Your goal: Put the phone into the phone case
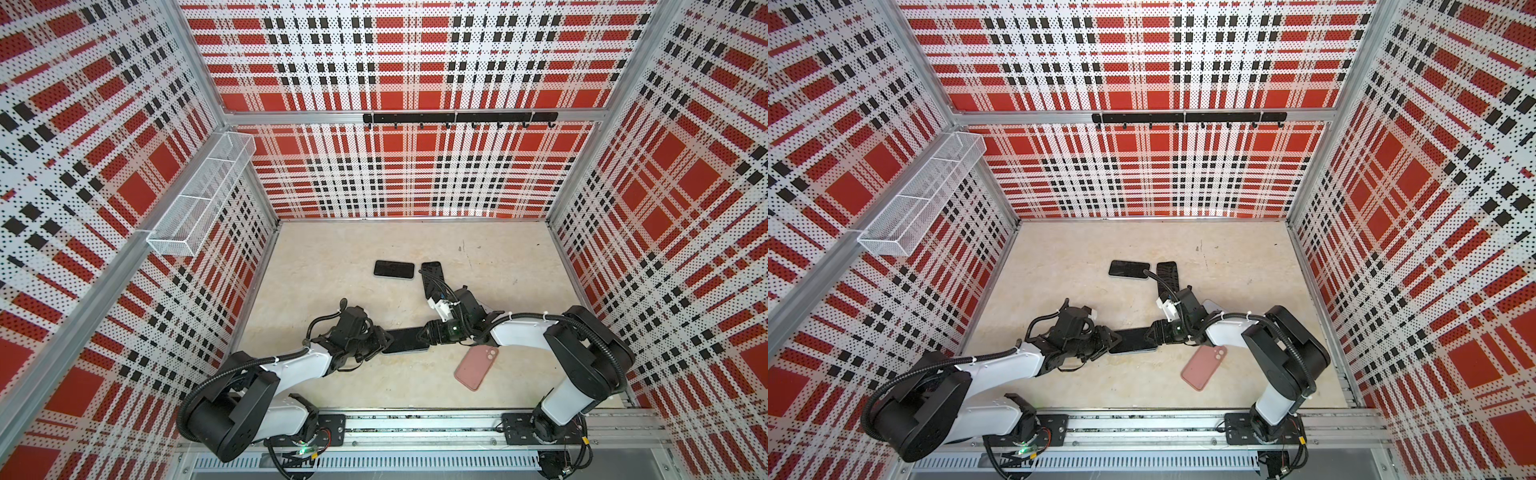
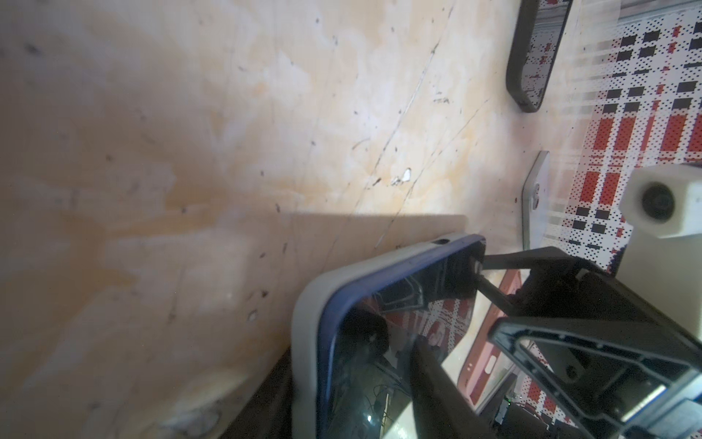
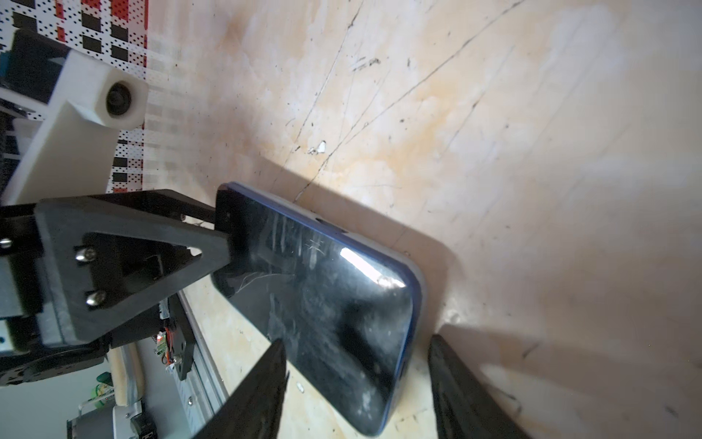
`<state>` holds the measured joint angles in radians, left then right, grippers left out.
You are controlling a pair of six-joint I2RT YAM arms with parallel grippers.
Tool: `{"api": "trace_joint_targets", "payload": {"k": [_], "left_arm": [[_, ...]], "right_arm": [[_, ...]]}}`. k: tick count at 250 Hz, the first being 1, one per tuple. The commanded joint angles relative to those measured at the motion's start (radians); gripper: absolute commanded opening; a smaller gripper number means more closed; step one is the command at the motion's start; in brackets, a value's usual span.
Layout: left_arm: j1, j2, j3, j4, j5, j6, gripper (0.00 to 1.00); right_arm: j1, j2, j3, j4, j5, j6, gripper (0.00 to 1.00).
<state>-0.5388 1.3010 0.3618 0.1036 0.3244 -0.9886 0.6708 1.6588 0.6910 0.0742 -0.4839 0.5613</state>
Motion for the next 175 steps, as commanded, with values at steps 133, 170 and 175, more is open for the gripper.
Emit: {"api": "trace_joint_targets", "payload": {"k": [133,170,175], "left_arm": [[0.007,0.03,0.056,-0.022,-0.021,0.02,0.48],[0.007,0.041,0.075,-0.021,-0.013,0.024,0.48],[0.007,0.043,0.078,-0.021,-0.013,0.023,0.48]], "right_arm": [[0.083,0.058,0.027,-0.035,0.113,0.0,0.31],[0.094,0.072,0.032,-0.029,0.115,0.006,0.24],[0.094,0.072,0.032,-0.029,0.114,0.006,0.23]]}}
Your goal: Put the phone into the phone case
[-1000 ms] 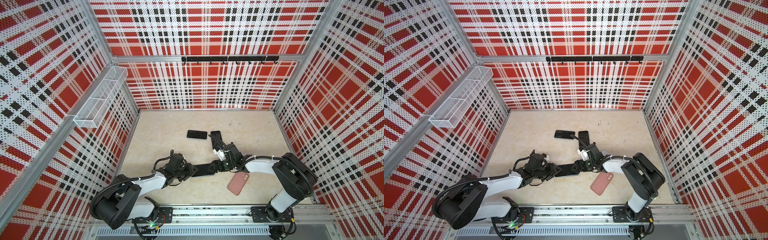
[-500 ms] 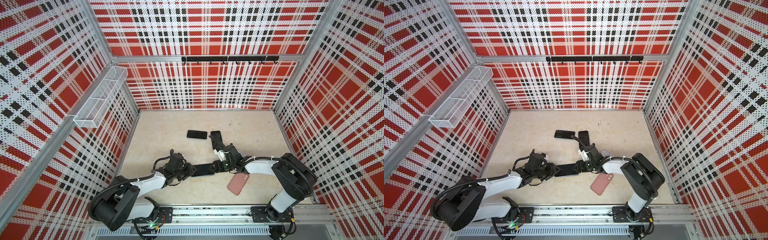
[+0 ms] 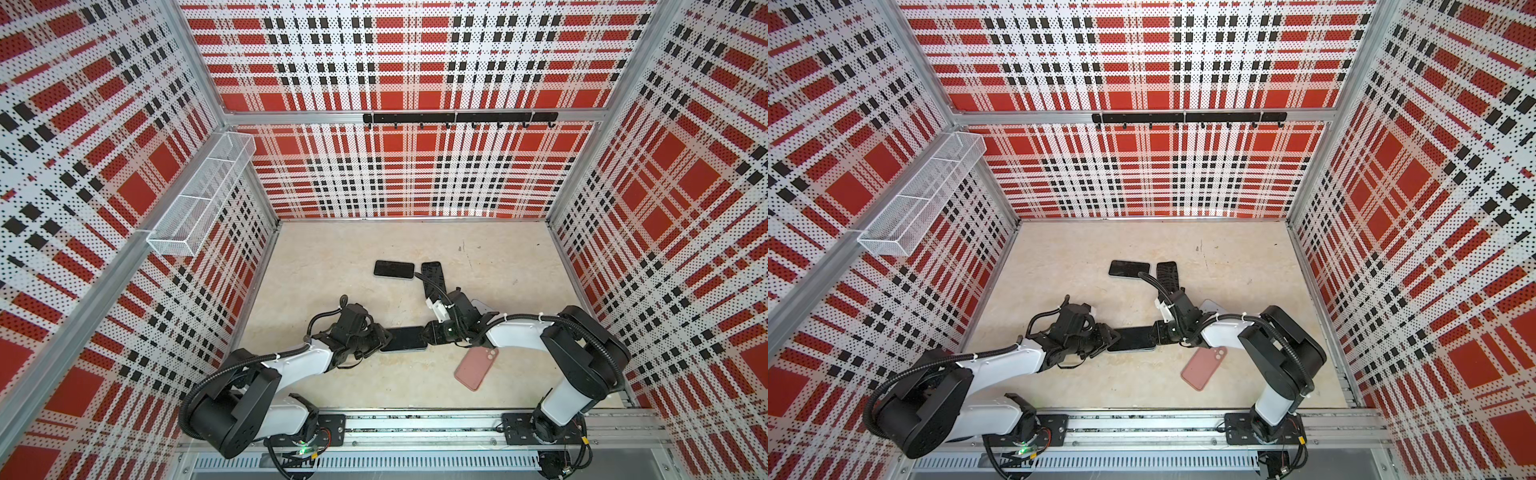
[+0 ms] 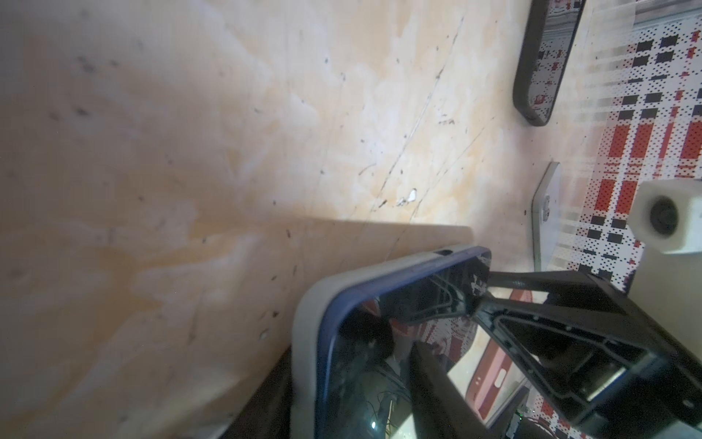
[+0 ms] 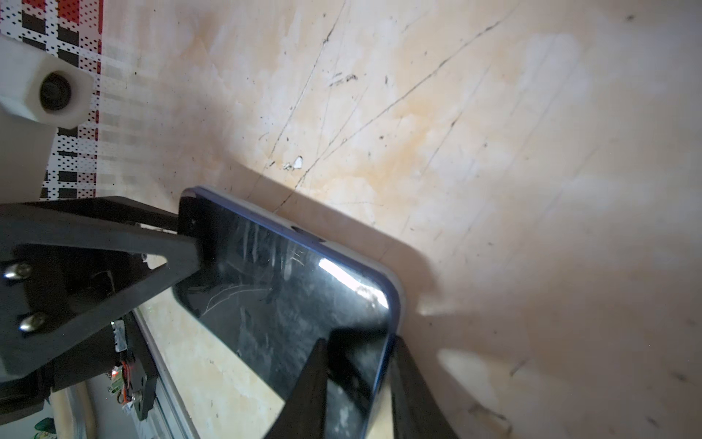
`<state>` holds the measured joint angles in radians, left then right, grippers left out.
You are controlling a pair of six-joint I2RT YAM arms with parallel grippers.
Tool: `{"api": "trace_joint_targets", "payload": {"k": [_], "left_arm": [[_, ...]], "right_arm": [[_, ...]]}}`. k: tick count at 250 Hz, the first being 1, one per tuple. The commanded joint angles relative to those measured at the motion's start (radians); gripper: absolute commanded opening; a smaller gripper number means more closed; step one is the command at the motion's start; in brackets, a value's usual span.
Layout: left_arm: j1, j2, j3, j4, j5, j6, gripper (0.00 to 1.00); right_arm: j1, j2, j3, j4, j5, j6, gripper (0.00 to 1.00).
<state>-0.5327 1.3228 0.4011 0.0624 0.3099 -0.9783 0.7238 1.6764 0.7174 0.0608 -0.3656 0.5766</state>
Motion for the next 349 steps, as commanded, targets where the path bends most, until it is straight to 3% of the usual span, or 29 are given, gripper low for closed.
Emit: {"api": "trace_joint_targets", "payload": {"k": [1,78,199,241,302,349], "left_arm": [[0.001,0.022,0.04,0.02,0.001,0.013,0.48],[-0.016,0.044,0.067,0.041,0.005,0.009,0.48],[-0.069,0.033,0.059,0.194,0.022,-0.038,0.35],[-0.076,0.042,0.057,0.217,0.026,-0.045,0.27],[-0.075,0.03,0.037,0.252,0.03,-0.054,0.04],[-0.076,0.026,0.026,0.257,0.026,-0.053,0.0]], "right_arm": [[0.041,0.054,0.006,-0.015,-0.003,-0.008,0.23],[0.045,0.07,0.006,-0.005,-0.009,-0.001,0.06],[0.052,0.103,0.011,0.022,-0.021,0.015,0.02],[0.053,0.106,0.01,0.033,-0.022,0.021,0.02],[0.053,0.08,0.0,0.023,0.0,0.019,0.03],[0.049,0.062,0.009,-0.001,0.027,0.01,0.06]]}}
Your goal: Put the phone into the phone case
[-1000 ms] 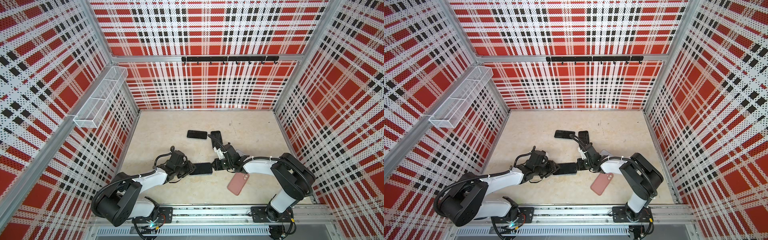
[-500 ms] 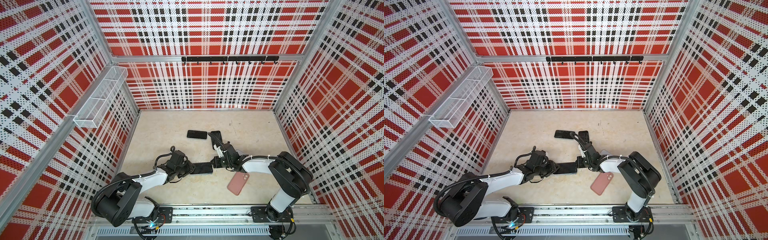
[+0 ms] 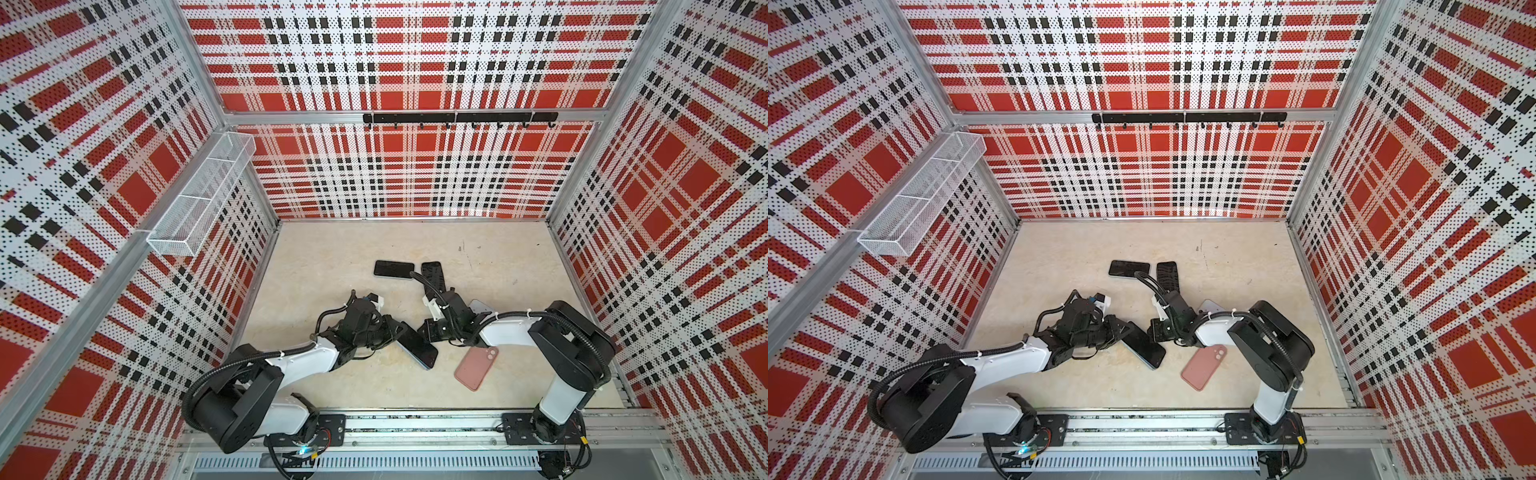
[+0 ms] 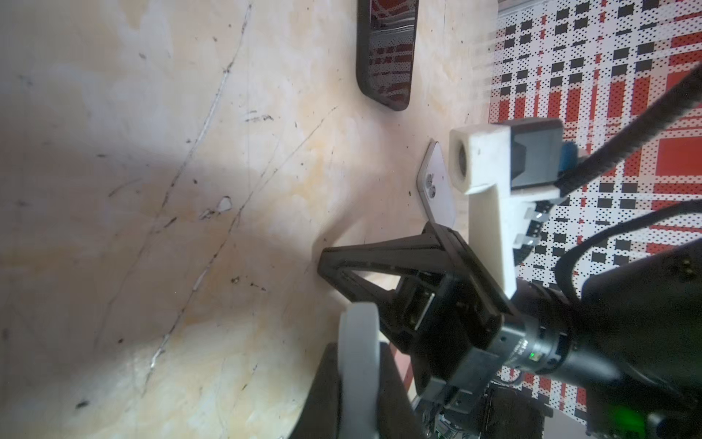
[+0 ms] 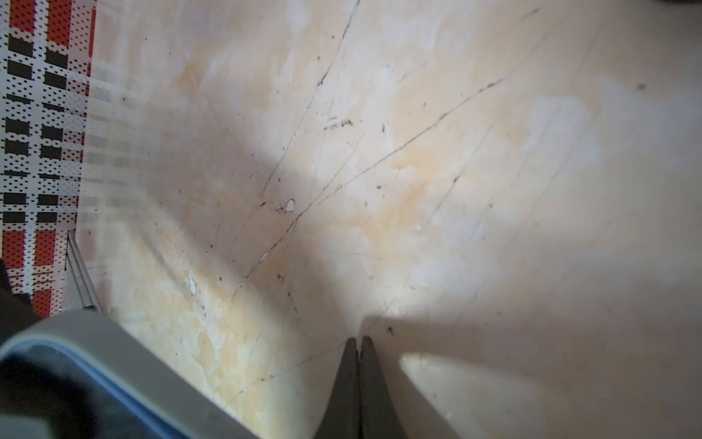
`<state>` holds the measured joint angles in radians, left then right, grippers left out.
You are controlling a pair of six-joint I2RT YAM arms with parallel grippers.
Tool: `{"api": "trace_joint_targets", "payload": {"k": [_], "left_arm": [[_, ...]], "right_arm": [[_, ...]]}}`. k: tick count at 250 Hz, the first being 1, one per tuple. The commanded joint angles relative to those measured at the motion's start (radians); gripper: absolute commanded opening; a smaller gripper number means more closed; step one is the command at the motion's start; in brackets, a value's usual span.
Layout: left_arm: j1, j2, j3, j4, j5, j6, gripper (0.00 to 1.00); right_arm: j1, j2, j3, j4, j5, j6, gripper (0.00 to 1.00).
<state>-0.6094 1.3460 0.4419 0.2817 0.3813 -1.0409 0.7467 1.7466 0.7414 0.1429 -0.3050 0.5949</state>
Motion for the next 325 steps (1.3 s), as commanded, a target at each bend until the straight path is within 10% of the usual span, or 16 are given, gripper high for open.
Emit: {"api": "trace_joint_targets", "payload": {"k": [1,130,215,325], "left_arm": [[0.0,0.003,-0.014,0.038,-0.045,0.01,0.0],[0.056,-0.11,0.05,0.051,0.024,0.015,0.0],[0.133,-0.182,0.271,0.049,0.261,0.067,0.0],[0.147,-0.182,0.371,0.052,0.395,0.064,0.0]], "right_arm": [[0.025,-0.01,-0.015,-0.083,-0.033,-0.008,0.06],[-0.203,-0.647,-0.038,-0.372,0.053,-0.118,0.5],[-0.352,-0.887,-0.148,-0.178,-0.433,0.026,0.59],[-0.356,-0.782,-0.251,0.264,-0.651,0.229,0.7]]}}
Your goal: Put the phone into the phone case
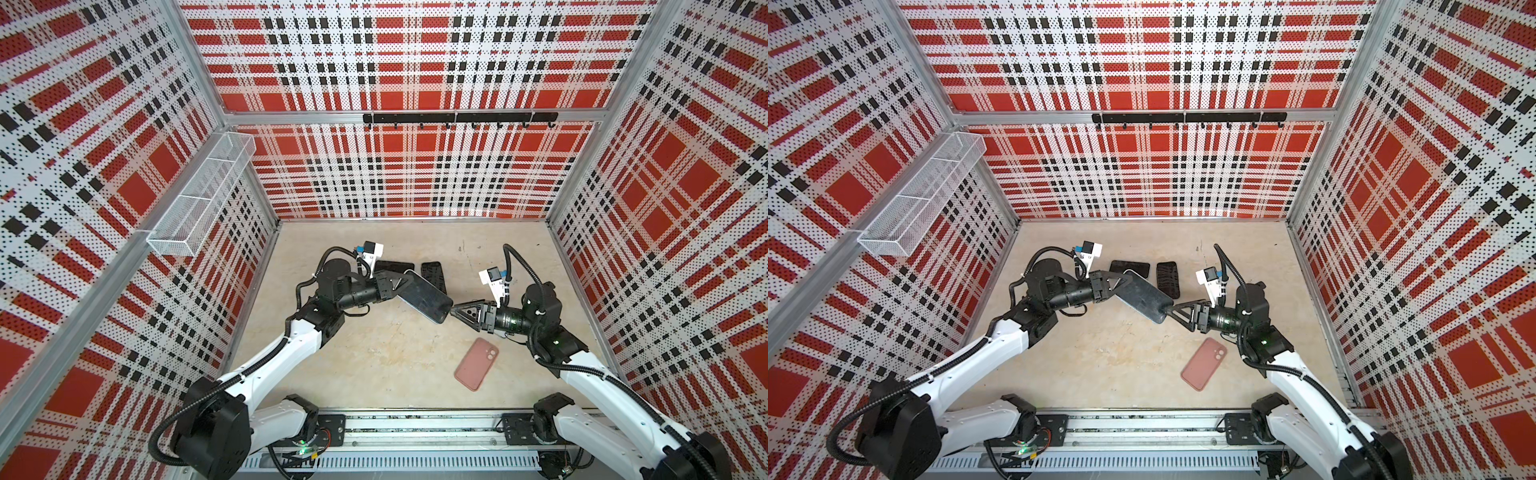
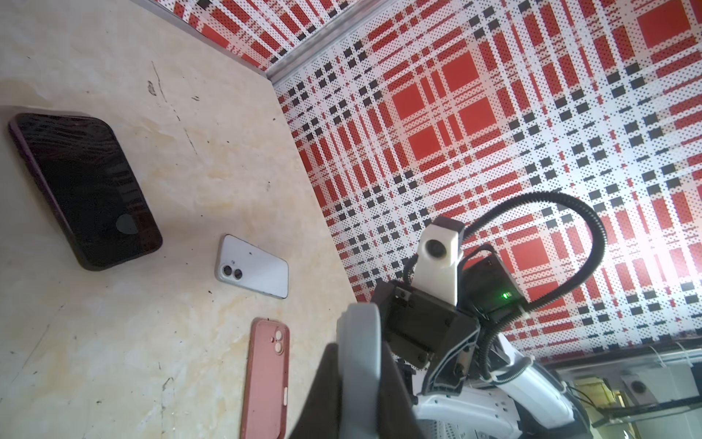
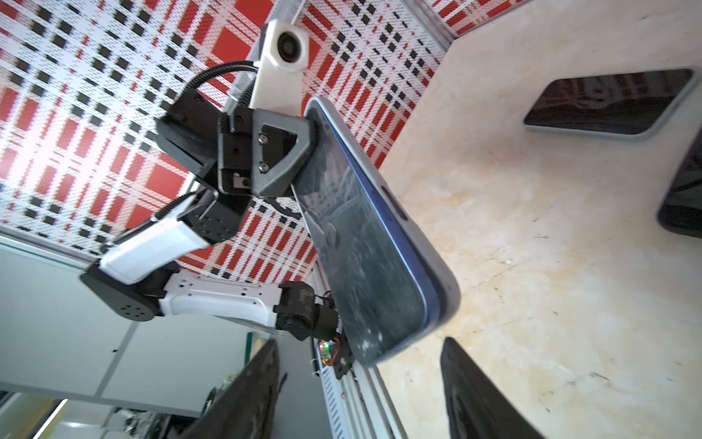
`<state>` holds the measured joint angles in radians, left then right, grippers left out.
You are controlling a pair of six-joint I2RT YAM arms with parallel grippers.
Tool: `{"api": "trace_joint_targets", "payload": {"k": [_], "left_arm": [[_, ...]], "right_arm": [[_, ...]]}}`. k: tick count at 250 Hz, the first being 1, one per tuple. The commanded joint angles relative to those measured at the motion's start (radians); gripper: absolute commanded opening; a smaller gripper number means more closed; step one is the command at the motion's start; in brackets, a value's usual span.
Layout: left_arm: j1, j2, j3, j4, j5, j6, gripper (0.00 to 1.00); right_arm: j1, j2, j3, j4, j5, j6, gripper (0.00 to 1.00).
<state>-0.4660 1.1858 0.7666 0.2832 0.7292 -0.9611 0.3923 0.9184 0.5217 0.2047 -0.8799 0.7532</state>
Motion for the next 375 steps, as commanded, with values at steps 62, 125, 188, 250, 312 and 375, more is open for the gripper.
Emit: {"api": "trace_joint_targets", "payload": {"k": [62,125,188,250,312,375], "left_arm": [[0.008,-0.027,0.061,0.067,0.067,-0.037,0.0],[0.011,-0.011,0.049,0.111,0.079,-0.067,0.0],[0.049,0.002,0.031,0.18,0.117,-0.124,0.0],[0.062,0.012,0.028,0.179,0.13,-0.128,0.0],[0.058,0.027,0.033,0.178,0.122,-0.127,0.0],[0.037,0.032,0.039,0.192,0.103,-0.137,0.13]], "right_arm": [[-0.002,0.112,-0.045,0.32,-0.074,0.115,0.71],[-0.003,0.21,-0.052,0.602,-0.134,0.25,0.63],[-0.022,0.31,-0.072,0.793,-0.146,0.329,0.38],[-0.041,0.363,-0.083,0.876,-0.156,0.374,0.14],[-0.043,0.388,-0.073,0.883,-0.153,0.379,0.02],[-0.043,0.392,-0.073,0.853,-0.083,0.375,0.0]]}}
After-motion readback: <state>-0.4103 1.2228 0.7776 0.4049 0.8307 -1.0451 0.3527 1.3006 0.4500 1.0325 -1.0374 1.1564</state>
